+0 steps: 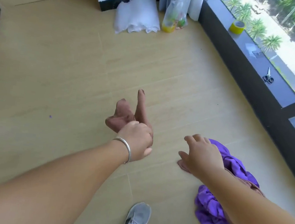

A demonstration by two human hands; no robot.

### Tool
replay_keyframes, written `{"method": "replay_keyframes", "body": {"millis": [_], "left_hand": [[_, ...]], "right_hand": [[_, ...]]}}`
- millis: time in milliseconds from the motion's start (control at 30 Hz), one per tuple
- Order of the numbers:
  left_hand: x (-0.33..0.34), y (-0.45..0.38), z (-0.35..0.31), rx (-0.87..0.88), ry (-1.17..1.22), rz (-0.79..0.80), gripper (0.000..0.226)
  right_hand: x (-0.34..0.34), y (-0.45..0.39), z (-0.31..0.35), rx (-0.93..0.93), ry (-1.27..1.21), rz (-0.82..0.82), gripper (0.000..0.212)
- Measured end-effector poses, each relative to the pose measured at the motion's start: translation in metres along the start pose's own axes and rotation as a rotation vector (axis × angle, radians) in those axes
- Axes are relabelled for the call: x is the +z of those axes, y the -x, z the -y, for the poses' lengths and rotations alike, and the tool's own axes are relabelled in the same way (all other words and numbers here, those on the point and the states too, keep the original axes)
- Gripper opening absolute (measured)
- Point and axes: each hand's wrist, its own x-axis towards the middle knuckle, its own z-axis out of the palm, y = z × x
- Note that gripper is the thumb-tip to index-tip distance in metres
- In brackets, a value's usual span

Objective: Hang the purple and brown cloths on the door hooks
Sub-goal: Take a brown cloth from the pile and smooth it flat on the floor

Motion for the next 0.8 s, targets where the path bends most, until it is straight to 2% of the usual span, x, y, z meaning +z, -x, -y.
{"method": "replay_keyframes", "body": {"millis": [100, 200, 433, 567, 800], "left_hand": [[0.041, 0.025, -0.031, -0.008, 0.041, 0.147, 0.041], [0.087, 0.058, -0.044, -0.093, 0.087, 0.265, 0.040], [0.173, 0.121, -0.020, -0.297, 0.163, 0.417, 0.035], [0.202, 0.142, 0.005, -0.350, 0.174, 0.428, 0.034], [0.238, 0.151, 0.061, -0.355, 0.178, 0.347, 0.031]], "right_hand": [[0.018, 0.012, 0.005, -0.030, 0.046, 0.045, 0.044], [0.046, 0.026, 0.014, -0.059, 0.069, 0.092, 0.039], [0.108, 0.057, 0.045, -0.140, 0.123, 0.231, 0.048], [0.127, 0.057, 0.067, -0.164, 0.140, 0.259, 0.049], [0.146, 0.034, 0.120, -0.173, 0.146, 0.277, 0.053]]}}
